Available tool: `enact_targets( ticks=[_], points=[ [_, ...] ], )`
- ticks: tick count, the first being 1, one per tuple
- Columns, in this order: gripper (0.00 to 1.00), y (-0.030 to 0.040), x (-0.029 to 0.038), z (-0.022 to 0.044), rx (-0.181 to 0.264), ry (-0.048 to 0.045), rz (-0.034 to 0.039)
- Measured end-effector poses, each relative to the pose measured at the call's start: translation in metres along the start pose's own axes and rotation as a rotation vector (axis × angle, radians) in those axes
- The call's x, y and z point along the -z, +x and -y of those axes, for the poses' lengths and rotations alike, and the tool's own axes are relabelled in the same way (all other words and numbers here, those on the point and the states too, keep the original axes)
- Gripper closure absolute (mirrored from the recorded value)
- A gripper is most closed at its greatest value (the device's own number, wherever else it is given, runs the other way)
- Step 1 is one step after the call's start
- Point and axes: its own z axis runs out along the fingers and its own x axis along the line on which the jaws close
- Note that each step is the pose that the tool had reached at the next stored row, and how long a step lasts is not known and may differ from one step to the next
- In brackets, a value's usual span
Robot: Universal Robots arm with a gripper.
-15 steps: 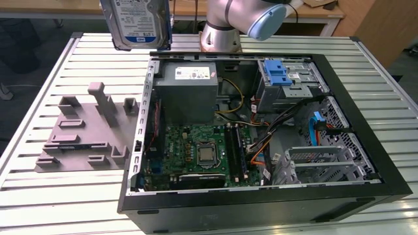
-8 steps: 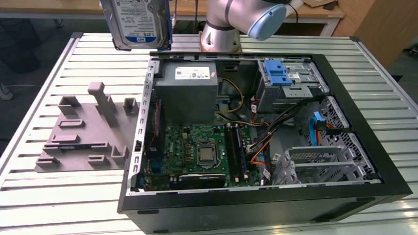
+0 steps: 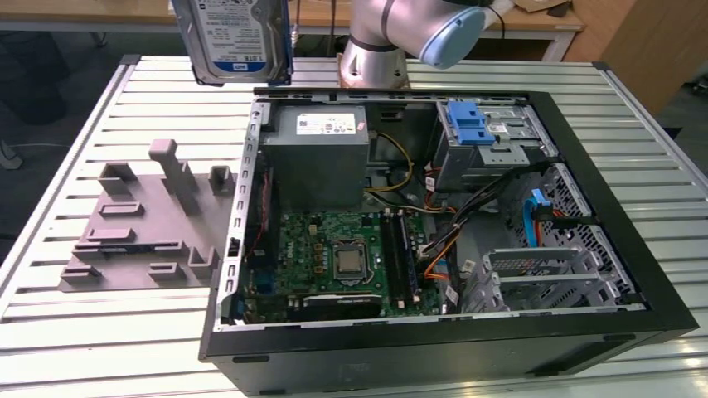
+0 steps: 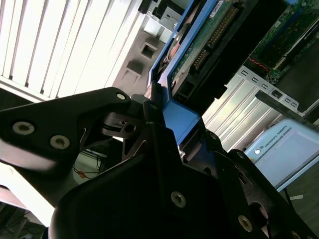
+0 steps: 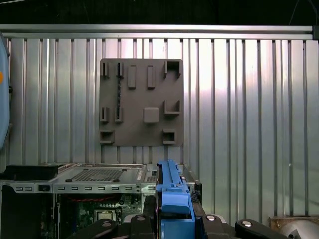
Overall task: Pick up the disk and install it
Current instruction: 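Pick up the disk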
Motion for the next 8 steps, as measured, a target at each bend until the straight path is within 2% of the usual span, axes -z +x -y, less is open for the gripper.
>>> enact_targets(
  ticks=[5,8],
  points=[
    [0.64,-0.0001,0.0001,0.0082,0.000,0.0001,0.0000],
    [0.64,0.0017,0.0002,0.0102,0.000,0.0001,0.0000]
  ],
)
